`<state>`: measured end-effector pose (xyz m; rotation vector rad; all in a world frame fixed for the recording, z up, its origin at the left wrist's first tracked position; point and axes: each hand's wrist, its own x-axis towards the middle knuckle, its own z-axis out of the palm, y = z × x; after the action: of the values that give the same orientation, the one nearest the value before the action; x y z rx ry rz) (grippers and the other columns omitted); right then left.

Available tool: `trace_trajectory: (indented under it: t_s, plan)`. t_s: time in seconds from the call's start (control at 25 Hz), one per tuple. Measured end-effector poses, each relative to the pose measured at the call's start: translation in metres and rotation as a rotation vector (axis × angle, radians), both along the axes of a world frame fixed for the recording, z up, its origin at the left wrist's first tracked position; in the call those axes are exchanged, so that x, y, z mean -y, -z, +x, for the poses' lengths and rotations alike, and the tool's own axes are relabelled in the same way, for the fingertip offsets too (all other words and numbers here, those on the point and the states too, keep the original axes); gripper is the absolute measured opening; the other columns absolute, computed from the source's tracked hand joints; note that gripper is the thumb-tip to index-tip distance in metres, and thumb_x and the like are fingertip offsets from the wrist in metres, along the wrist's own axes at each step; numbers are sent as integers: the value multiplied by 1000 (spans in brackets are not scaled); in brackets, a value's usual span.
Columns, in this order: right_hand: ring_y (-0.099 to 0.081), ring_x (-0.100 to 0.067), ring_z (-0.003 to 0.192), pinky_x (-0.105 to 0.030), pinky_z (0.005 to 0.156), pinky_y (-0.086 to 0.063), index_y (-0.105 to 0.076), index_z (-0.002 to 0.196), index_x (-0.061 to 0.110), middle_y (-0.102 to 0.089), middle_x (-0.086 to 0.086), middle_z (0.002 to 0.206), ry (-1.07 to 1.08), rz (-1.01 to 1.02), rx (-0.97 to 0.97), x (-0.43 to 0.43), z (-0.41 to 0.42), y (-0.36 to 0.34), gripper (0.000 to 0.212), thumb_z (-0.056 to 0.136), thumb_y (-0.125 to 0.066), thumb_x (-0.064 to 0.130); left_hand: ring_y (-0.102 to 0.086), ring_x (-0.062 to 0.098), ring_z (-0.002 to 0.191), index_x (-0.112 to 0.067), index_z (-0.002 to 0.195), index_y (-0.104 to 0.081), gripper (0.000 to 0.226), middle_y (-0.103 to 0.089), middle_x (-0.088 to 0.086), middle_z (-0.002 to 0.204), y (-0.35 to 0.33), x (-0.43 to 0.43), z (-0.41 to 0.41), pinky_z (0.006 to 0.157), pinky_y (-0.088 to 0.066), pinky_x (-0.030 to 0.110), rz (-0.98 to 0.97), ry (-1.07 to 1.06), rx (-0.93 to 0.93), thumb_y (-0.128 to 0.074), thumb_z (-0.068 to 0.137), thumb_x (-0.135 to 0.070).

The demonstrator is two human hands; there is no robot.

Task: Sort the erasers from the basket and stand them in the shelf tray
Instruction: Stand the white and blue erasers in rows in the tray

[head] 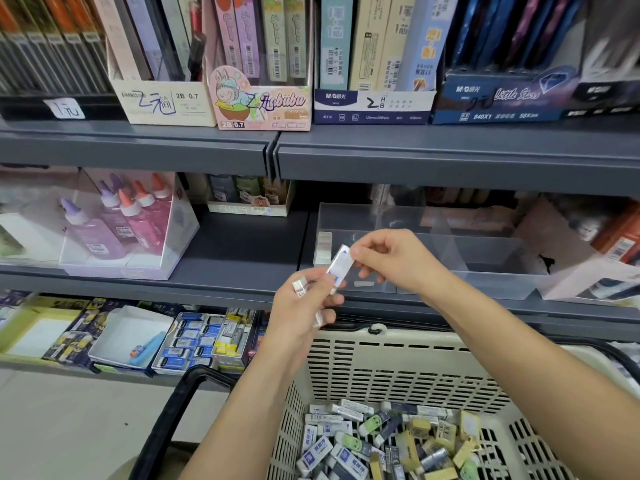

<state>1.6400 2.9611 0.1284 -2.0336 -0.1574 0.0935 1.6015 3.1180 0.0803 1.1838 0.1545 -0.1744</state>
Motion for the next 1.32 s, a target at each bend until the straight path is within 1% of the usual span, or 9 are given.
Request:
trace_trajectory:
  t_s: [0.16, 0.32, 0.4, 0.6, 0.72, 0.84, 1.08, 1.2, 1.32]
  plan:
    - [-49, -9, 98, -25, 89, -38, -63, 111, 29, -58, 9, 108, -180, -536, 333, 4, -8, 2, 34, 78, -71, 31, -53, 8, 54, -14, 92, -63, 6, -62, -1, 64, 3, 0, 4, 44, -38, 21, 270, -52, 97, -64, 86, -16]
    - [-50, -20, 88, -28, 77, -33, -69, 101, 23, -57, 2, 94, -236, -795, 714, -1, -16, 8, 30, 75, -73, 37, -50, 10, 51, -15, 86, -64, 9, -61, -1, 57, 2, 3, 3, 42, -37, 21, 267, -60, 98, -64, 87, -24]
    - [-53, -21, 83, -30, 75, -38, -70, 100, 20, -58, 1, 87, -228, -751, 697, -1, -14, 12, 24, 80, -68, 33, -49, 10, 48, -14, 88, -62, 19, -61, -3, 58, 2, 3, 3, 41, -37, 21, 231, -79, 108, -58, 91, -32]
    - [-60, -11, 74, -15, 65, -44, -60, 97, 24, -65, 7, 79, 71, -326, 244, 4, 12, 8, 17, 81, -63, 18, -39, 9, 46, -14, 87, -51, 10, -56, -2, 58, -2, -3, 9, 43, -32, 22, -37, -196, -29, -44, 92, -19]
    - [-62, -13, 77, -21, 62, -41, -52, 98, 30, -63, 13, 75, 0, -421, 92, 1, 26, 8, 18, 84, -60, 22, -38, 12, 52, -16, 77, -45, 14, -54, 1, 59, -5, -7, 11, 51, -29, 25, -142, -272, -99, -36, 86, -11]
    - [-63, -12, 79, -20, 63, -43, -57, 106, 25, -63, 14, 76, -148, -460, -1, -6, 29, 15, 17, 91, -53, 27, -44, 11, 63, -17, 78, -49, 10, -51, -1, 73, -4, -7, 9, 62, -37, 26, 32, -264, -25, -48, 88, -21]
    - [-56, -31, 102, -39, 87, -46, -57, 110, -3, -62, -17, 112, -332, -692, -45, -9, 33, 13, 36, 99, -33, 22, -57, 5, 97, -25, 112, -57, 26, -61, -5, 106, 8, -8, 10, 90, -45, 25, 149, -187, 126, -43, 98, -8]
    - [-60, -21, 102, -34, 88, -48, -64, 111, 10, -67, -3, 113, -189, -588, 144, -11, 25, 8, 32, 97, -40, 27, -58, 8, 106, -31, 110, -57, 43, -61, -4, 114, 9, -6, 11, 93, -45, 27, 125, -144, 107, -40, 93, 5]
    - [-59, -3, 75, -22, 72, -48, -68, 96, 24, -67, 11, 85, -133, -332, 212, -19, 11, 2, 18, 89, -55, 34, -58, 8, 110, -32, 114, -55, 45, -62, -4, 118, 14, -4, 10, 95, -44, 27, 197, -80, 170, -45, 90, 5]
